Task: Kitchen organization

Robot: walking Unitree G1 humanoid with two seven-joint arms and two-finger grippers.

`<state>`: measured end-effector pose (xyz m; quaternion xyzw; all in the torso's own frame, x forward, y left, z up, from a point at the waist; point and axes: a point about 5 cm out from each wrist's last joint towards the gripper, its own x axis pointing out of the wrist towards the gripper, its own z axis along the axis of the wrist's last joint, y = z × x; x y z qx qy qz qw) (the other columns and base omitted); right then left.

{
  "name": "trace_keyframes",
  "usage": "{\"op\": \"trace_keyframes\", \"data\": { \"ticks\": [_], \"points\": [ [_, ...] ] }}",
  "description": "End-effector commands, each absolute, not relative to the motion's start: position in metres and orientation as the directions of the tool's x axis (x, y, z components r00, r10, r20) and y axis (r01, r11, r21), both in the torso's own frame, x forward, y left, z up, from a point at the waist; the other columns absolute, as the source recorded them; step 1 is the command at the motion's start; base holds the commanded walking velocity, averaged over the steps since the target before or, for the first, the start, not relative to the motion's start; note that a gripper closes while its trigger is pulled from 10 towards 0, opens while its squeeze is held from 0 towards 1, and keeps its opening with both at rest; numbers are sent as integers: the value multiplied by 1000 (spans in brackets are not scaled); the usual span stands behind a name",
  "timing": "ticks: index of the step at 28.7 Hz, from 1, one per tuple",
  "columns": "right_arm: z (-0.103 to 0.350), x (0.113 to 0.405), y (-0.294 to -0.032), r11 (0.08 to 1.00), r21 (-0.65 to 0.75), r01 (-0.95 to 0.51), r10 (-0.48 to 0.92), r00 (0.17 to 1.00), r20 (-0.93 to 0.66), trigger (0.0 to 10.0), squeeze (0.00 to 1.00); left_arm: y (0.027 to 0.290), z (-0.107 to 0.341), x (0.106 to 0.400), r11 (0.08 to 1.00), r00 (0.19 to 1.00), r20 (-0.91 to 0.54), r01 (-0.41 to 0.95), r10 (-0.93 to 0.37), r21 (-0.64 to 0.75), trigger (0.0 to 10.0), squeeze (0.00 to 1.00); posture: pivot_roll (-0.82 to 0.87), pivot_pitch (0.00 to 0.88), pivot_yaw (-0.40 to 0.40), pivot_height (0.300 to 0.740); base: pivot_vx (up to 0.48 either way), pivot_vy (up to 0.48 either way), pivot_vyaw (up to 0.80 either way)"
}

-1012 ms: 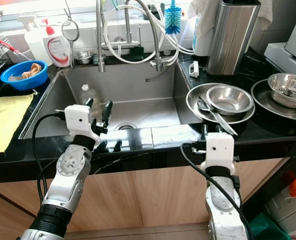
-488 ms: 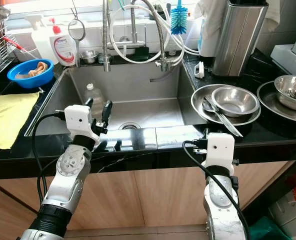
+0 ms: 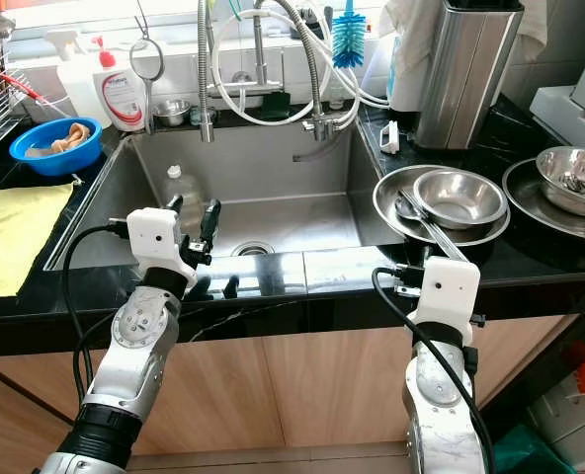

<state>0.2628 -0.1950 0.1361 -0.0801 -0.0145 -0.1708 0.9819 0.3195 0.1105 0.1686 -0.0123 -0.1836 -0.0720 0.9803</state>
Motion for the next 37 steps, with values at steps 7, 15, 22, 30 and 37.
{"op": "trace_keyframes", "data": {
  "ticks": [7,15,22,30,37],
  "points": [
    [144,266,-188,938,-137,319,-311,947,81,10000,0,114,168,321,992,923,363,128,-126,18,10000,0,-183,0,71,740,0,0,0],
    [144,268,-183,948,-129,292,-283,956,80,10000,0,115,168,321,992,924,361,124,-122,17,10000,0,-182,0,71,740,0,0,0],
    [146,272,-171,968,-125,218,-207,974,93,10000,0,115,168,322,993,925,361,121,-119,16,10000,0,-181,0,72,740,0,0,0],
    [145,275,-163,979,-118,165,-156,984,80,10000,0,115,166,321,993,927,357,119,-117,17,10000,0,-181,0,71,740,0,0,0],
    [137,275,-164,974,-160,163,-161,987,29,10000,0,115,166,321,992,928,352,122,-121,19,10000,0,-181,0,71,740,0,0,0]
  ]
}}
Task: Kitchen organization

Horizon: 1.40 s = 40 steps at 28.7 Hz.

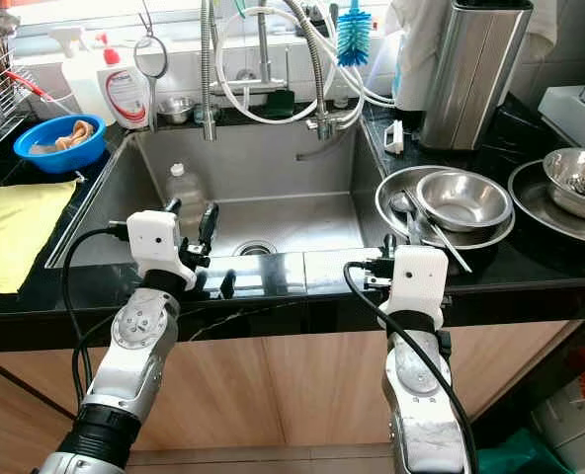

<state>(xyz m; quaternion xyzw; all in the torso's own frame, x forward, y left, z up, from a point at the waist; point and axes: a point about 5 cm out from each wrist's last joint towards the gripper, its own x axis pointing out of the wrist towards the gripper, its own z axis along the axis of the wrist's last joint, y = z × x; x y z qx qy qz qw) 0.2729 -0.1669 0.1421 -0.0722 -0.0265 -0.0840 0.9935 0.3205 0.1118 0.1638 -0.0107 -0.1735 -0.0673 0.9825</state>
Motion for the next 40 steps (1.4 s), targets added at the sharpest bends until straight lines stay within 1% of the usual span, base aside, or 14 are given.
{"op": "trace_keyframes", "data": {
  "ticks": [1,6,13,14,15,16,25,26,27,28,40],
  "points": [
    [137,275,-164,974,-160,163,-161,987,29,10000,0,115,166,321,992,928,352,122,-121,19,10000,0,-181,0,71,740,0,0,0],
    [131,275,-170,961,-185,206,-212,977,-15,10000,0,115,165,322,992,929,350,122,-121,20,10000,0,-179,0,70,740,0,0,0],
    [134,276,-169,964,-174,199,-202,979,6,10000,0,115,165,321,993,929,350,120,-119,20,10000,0,-179,0,70,740,0,0,0],
    [136,276,-169,963,-171,209,-209,978,15,10000,373,115,165,321,993,929,350,119,-119,20,10000,0,-179,0,70,740,0,0,0],
    [136,276,-169,963,-171,209,-209,978,15,10000,373,115,165,321,993,929,350,119,-119,20,10000,0,-179,0,70,740,0,0,0],
    [138,276,-169,966,-157,206,-204,979,30,10000,1000,115,165,321,993,929,350,119,-118,20,10000,0,-178,0,71,740,0,0,0],
    [147,275,-169,963,-138,232,-222,971,87,10000,1000,115,165,321,993,930,349,119,-118,18,10000,0,-179,0,70,740,0,0,0],
    [148,275,-168,963,-140,232,-220,971,93,10000,769,115,164,321,993,930,349,119,-117,18,10000,0,-179,0,70,740,0,0,0],
    [148,275,-168,962,-145,231,-218,971,99,10000,71,115,164,321,993,930,348,118,-117,17,10000,0,-179,0,70,740,0,0,0],
    [149,275,-167,962,-144,232,-218,970,105,10000,0,115,164,321,993,930,348,118,-117,17,10000,0,-177,0,67,740,0,0,0],
    [155,275,-165,962,-119,245,-227,963,145,10000,0,115,163,321,993,932,344,118,-117,17,10000,0,-176,0,66,740,0,0,0]
  ]
}}
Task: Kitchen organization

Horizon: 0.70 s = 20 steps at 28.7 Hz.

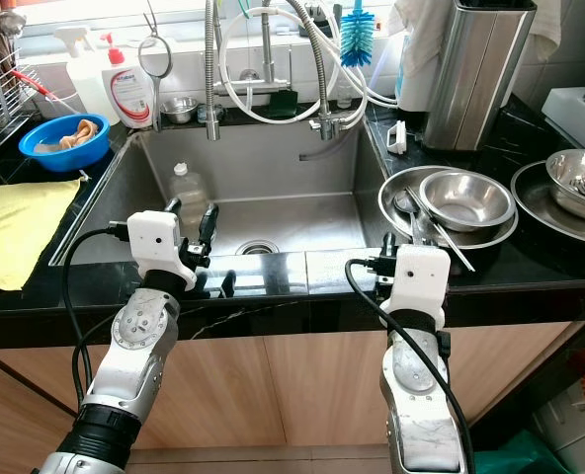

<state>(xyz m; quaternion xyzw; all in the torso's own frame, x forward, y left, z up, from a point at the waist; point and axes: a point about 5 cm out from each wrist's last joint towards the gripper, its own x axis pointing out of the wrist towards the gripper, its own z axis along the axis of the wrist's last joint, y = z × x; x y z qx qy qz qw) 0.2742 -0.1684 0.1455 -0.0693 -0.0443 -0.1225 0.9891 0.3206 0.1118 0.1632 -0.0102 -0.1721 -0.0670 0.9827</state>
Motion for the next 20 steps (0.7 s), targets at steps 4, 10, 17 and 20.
{"op": "trace_keyframes", "data": {
  "ticks": [4,10,17,20],
  "points": [
    [155,276,-165,964,-111,242,-224,963,149,1608,0,115,163,321,993,932,343,118,-117,18,10000,0,-176,0,66,740,0,0,0],
    [154,276,-164,964,-114,241,-224,964,142,3608,0,115,163,321,993,932,343,121,-120,19,10000,0,-177,0,67,740,0,0,0],
    [153,276,-164,965,-111,236,-220,966,139,0,0,114,163,321,992,931,344,122,-121,20,10000,0,-177,0,68,740,0,0,0],
    [155,277,-163,967,-106,233,-217,965,147,0,0,114,163,321,992,930,345,123,-123,20,10000,0,-180,0,71,740,0,0,0]
  ]
}}
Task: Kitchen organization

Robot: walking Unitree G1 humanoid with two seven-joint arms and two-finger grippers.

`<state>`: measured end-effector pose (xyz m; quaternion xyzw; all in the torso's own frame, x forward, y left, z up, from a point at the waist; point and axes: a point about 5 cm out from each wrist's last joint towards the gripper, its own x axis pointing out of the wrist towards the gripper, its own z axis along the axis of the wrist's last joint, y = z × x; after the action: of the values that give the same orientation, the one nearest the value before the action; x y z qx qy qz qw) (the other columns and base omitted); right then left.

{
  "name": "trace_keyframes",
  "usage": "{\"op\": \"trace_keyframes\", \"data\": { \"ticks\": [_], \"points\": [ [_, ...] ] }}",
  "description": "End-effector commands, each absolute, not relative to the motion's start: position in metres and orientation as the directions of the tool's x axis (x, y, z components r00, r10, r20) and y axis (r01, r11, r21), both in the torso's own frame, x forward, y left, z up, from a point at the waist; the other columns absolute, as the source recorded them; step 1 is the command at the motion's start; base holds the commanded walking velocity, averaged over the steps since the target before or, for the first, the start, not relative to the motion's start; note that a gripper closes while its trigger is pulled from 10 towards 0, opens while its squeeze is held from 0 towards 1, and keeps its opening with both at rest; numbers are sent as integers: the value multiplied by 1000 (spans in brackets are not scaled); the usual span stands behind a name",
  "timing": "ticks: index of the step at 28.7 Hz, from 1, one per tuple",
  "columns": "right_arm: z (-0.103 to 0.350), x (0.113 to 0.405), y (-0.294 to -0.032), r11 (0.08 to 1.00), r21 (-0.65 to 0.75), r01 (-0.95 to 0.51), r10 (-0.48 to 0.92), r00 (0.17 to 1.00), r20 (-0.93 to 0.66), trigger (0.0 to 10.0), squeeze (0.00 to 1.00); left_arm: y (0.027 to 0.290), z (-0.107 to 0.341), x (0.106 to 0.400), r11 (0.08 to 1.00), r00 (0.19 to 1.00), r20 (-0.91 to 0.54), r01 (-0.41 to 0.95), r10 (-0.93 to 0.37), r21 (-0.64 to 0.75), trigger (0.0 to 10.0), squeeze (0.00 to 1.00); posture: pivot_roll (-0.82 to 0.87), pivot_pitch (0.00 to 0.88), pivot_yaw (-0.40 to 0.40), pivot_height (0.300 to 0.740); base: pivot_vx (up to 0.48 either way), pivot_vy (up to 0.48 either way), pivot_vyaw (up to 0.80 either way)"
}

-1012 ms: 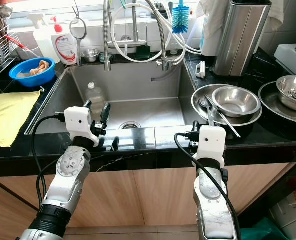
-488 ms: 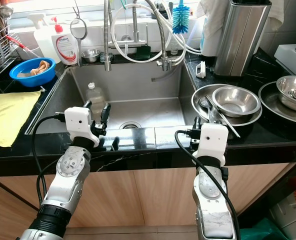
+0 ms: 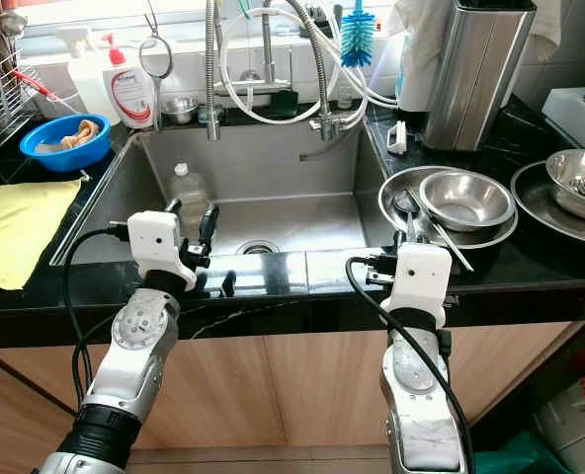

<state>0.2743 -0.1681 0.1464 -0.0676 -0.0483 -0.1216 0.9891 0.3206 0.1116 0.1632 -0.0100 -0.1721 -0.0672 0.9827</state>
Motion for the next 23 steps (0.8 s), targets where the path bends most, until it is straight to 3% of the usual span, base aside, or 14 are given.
{"op": "trace_keyframes", "data": {
  "ticks": [1,15,23],
  "points": [
    [155,277,-163,967,-106,233,-217,965,147,0,0,114,163,321,992,930,345,124,-123,20,10000,0,-180,0,71,740,0,0,0],
    [160,279,-159,971,-93,221,-204,965,167,0,0,112,164,320,992,927,352,127,-126,20,10000,0,-180,0,70,740,0,0,0],
    [175,279,-151,980,-104,173,-141,955,260,0,0,113,165,321,993,928,355,118,-117,18,10000,0,-178,0,67,740,0,0,0]
  ]
}}
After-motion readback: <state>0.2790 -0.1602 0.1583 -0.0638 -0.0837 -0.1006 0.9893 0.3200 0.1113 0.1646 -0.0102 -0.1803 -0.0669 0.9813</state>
